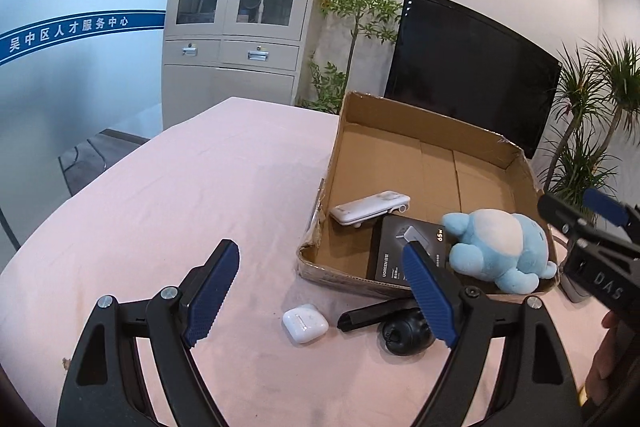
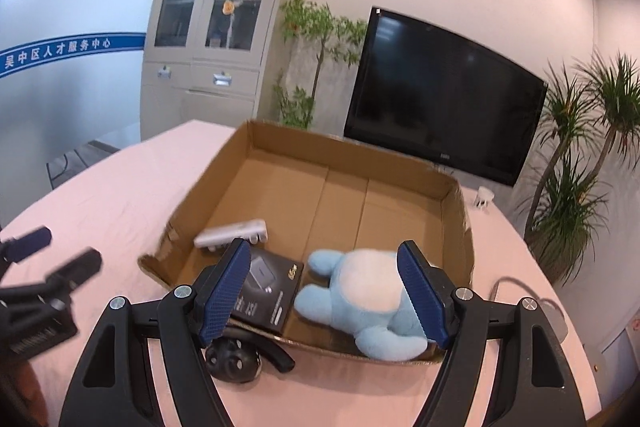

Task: Organize objects

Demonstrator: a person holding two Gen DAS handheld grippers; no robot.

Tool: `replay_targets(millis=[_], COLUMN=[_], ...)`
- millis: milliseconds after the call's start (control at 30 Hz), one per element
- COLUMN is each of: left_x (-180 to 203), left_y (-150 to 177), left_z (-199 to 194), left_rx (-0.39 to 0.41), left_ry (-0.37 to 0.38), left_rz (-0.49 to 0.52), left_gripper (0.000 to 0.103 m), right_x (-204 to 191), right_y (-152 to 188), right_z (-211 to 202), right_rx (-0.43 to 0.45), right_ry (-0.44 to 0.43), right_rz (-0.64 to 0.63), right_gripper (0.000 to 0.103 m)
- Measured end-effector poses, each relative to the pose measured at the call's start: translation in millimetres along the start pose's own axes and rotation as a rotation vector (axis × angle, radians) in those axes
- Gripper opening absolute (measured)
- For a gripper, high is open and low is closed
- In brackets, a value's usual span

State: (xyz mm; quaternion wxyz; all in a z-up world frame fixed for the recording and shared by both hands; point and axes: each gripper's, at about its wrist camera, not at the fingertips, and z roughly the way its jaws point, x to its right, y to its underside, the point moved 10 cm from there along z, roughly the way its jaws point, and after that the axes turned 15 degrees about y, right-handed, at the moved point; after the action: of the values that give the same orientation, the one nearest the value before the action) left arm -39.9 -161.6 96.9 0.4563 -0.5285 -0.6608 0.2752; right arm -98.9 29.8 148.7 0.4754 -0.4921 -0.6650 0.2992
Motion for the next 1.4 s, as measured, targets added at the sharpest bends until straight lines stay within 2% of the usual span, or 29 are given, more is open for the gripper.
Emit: replay_targets(millis=[300,633,933,1100,1233,1400], left_x=[2,8,-16,-32,-43,-60], left_y=[10,14,20,30,40,51], left_z=[12,15,21,27,31,36], left_rx=[-0.043,-0.056,-0.068,-0.097,-0.120,-0.143], left_ry=[-0.016,0.000,-0.007,-0.004,0.002,-0.018], left_rz=[0.002,0.011,-0.034,-0.042,-0.046,-0.064], left_gripper=[0.083,0.083,0.083,0.083,0.083,0.083], right_x=[1,4,-1,-12,-22,-31], right_y=[11,10,15,25,40,62], right_z=[9,9,17,23,30,40], right_rx=[-0.023,-0.028,-0.054,-0.101,-0.159,-0.223], right_ry=[-0.025,-0.038,-0.036,-0.112,-0.211,-0.265], right_rz=[-0.004,0.001,-0.017,-0.034,-0.046,-0.059], right_gripper=[0.075,0.075,0.075,0.075,0.075,0.074])
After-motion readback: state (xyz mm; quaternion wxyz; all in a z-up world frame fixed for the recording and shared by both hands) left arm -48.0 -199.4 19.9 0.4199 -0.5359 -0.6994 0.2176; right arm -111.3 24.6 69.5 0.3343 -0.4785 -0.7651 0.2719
